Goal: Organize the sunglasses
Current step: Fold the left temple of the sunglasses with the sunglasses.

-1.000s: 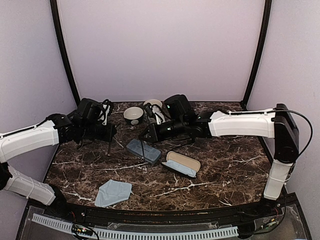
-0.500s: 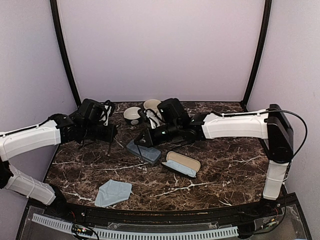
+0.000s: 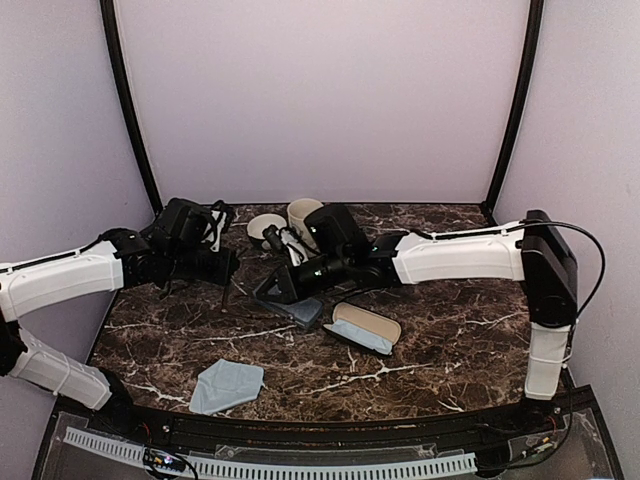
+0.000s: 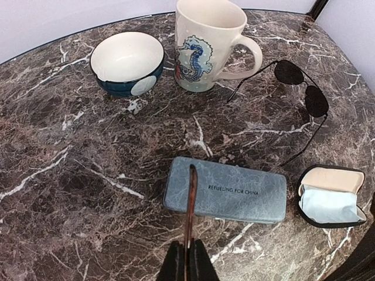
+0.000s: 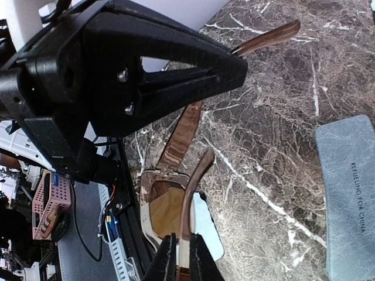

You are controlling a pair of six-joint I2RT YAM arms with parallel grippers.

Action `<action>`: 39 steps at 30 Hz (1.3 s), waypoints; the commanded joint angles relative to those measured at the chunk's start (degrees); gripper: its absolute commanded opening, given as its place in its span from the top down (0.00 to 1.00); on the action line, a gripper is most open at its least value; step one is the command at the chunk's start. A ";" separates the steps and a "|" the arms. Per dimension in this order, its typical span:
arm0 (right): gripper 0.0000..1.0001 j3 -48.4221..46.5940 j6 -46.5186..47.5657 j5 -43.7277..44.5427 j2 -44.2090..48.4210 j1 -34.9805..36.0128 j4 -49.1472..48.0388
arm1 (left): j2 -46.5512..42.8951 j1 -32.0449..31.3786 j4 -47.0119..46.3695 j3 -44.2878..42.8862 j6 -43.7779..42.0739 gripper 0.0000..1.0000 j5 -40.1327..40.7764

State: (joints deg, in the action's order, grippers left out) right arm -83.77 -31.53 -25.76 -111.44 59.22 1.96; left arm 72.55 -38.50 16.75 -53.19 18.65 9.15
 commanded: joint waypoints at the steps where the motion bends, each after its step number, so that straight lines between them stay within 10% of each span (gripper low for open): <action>1: 0.90 -0.51 -1.35 -3.38 -1.30 1.54 -2.96 | -0.03 -0.03 -2.53 0.67 0.77 1.00 0.64; 15: 0.84 1.07 -1.96 -3.95 0.49 1.46 -4.29 | 1.32 0.06 -3.83 1.73 0.00 1.00 0.06; 29: 0.38 9.39 7.34 4.79 12.97 -3.54 6.68 | 8.21 -0.02 0.37 -1.86 0.36 1.00 -6.11; 39: 0.09 21.58 -9.99 -1.28 16.49 -2.98 -6.26 | 6.17 -0.48 -1.27 -2.48 1.13 1.00 -4.32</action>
State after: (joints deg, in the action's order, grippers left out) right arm -65.34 -32.86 -23.83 -95.68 55.48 4.01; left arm 81.41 -38.54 16.34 -53.98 18.92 4.01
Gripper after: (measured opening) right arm 0.882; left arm 0.017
